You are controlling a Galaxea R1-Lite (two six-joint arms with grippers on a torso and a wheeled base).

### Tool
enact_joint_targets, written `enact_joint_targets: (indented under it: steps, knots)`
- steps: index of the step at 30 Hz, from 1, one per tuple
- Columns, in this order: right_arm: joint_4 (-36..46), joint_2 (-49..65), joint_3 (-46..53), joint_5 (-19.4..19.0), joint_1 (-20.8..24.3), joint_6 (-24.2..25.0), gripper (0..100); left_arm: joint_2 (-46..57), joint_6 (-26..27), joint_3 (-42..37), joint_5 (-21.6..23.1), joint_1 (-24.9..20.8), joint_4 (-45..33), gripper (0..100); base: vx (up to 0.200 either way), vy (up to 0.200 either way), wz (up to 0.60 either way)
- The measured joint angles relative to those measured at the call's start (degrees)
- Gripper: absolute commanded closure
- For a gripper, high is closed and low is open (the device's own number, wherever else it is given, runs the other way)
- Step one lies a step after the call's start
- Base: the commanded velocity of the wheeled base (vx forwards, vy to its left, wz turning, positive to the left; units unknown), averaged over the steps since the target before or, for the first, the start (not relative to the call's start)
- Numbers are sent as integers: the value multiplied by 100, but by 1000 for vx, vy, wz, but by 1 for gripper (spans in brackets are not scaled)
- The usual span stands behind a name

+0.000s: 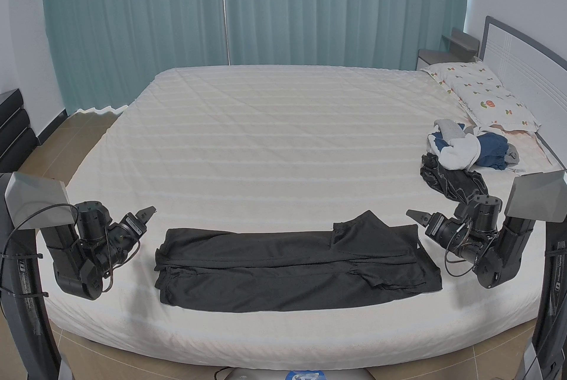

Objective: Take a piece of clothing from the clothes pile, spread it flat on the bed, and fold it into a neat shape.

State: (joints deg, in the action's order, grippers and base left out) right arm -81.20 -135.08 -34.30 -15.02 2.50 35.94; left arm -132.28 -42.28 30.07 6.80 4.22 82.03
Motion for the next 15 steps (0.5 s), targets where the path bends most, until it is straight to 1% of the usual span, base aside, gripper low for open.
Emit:
enact_joint_targets:
  steps: [4,5,7,9,12,15]
  knots:
    - [108,-234,-456,-15,66,561,0,-41,-368,763,6,-9,-780,0,0,0,0]
    - [123,-290,-549,-24,63,635,0,-61,-428,892,11,-9,-908,0,0,0,0]
    - [177,-469,-845,-82,34,930,0,-145,-578,1212,72,-11,-1253,0,0,0,0]
    - [254,-610,-1029,-138,6,1111,0,-226,-668,1397,167,-11,-1448,0,0,0,0]
    - [482,-761,-1219,-216,-18,1176,0,-311,-691,1581,226,-11,-1703,0,0,0,0]
    - [862,-836,-1468,-268,-27,1212,0,-319,-690,1747,280,7,-2167,0,0,0,0]
